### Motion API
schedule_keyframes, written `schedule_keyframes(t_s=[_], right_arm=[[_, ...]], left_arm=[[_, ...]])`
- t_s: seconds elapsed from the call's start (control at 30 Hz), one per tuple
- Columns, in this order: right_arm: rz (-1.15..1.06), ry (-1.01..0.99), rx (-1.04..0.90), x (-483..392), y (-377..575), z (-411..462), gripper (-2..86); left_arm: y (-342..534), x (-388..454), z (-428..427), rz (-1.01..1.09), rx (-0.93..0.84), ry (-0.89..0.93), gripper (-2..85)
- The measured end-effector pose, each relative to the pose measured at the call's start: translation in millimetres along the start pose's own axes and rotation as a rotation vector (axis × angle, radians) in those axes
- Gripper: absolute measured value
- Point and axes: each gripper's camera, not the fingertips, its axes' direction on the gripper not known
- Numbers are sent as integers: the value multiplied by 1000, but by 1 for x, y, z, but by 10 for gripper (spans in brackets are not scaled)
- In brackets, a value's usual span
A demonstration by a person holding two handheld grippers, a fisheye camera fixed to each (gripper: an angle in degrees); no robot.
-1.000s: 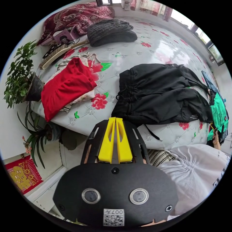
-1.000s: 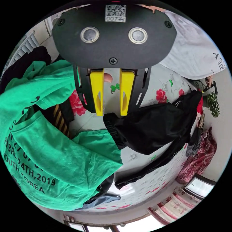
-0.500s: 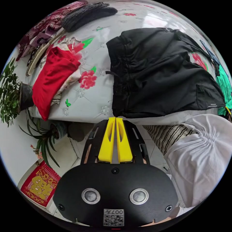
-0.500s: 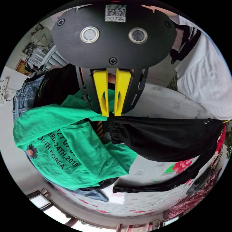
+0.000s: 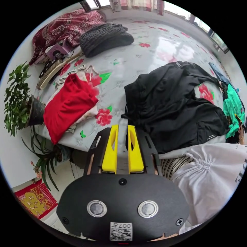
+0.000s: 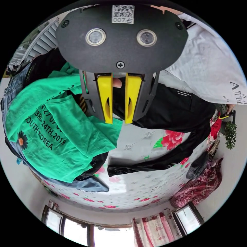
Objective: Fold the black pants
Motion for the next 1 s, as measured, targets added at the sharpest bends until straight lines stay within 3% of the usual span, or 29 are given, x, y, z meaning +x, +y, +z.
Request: schedule_keyframes(t_s=[0.1,0.3,0.57,0.73,0.87,1.0], right_arm=[[-43,-45,21,-28,-56,24,55],[-142,87,-59,-65,-159,89,63],[-316,354,-305,-78,-243,212,55],[-349,484,-484,-73,-271,256,12],[-285,418,-171,-52,-277,154,1],[-145,277,-18,-5,-244,83,-1]], left_arm=[[-43,17,12,56,4,-10,76],[-113,24,58,75,-113,-14,81],[-147,45,94,239,-290,-147,69],[-141,12,74,137,-263,-39,8],[-99,-44,23,-59,-89,74,-5],[-51,-69,-9,-171,46,169,-3]])
